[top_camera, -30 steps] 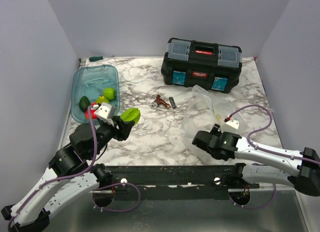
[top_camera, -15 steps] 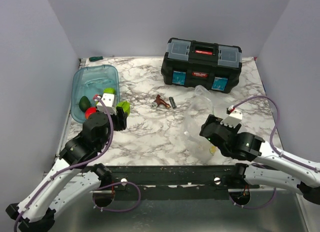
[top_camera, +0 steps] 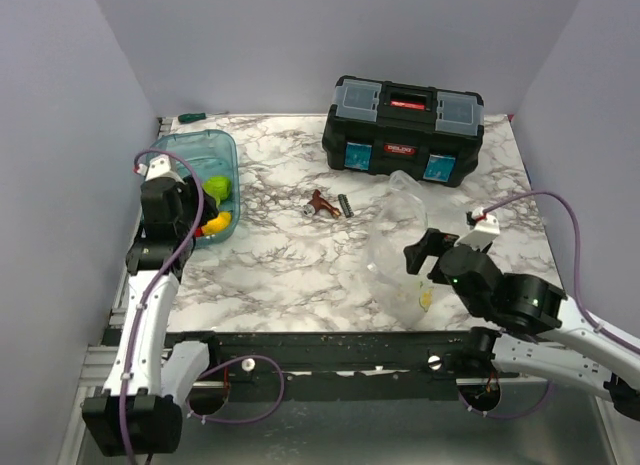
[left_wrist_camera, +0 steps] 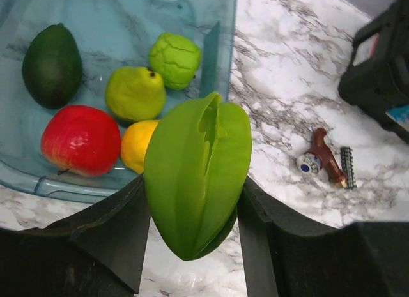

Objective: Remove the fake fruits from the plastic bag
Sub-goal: Place the fake fruit in the bin.

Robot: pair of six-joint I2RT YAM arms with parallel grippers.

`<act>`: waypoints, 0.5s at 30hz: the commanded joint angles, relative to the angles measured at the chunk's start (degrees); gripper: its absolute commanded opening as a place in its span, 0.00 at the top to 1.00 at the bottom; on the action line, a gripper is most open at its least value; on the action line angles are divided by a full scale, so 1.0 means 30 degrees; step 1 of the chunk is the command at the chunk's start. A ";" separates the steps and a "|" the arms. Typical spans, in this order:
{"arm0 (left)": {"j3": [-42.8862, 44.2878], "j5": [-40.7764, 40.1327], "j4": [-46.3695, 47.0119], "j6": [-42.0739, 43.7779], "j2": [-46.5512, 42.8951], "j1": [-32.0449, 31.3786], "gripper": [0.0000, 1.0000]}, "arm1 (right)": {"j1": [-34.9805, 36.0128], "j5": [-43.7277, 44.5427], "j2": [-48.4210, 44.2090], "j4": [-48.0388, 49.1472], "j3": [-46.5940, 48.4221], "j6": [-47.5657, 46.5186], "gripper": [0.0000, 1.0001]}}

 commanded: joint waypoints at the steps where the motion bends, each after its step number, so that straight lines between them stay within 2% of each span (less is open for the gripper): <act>1: 0.0791 0.3296 0.1775 -0.2396 0.2640 0.3258 0.91 | -0.0078 -0.0498 -0.1747 0.0996 -0.0328 -0.0963 0.00; 6: 0.1188 0.4783 0.3549 -0.4675 0.5767 0.5647 0.92 | -0.0056 -0.0470 -0.2941 0.1304 -0.0561 -0.1062 0.00; 9: 0.1367 0.4329 0.5693 -0.5003 0.7028 0.6277 0.91 | -0.0063 -0.0669 -0.3011 0.1434 -0.0640 -0.1203 0.00; 15: 0.4138 0.4712 0.5311 -0.5631 1.0903 0.6829 0.85 | -0.0066 -0.0818 -0.2381 0.1538 -0.0597 -0.1387 0.00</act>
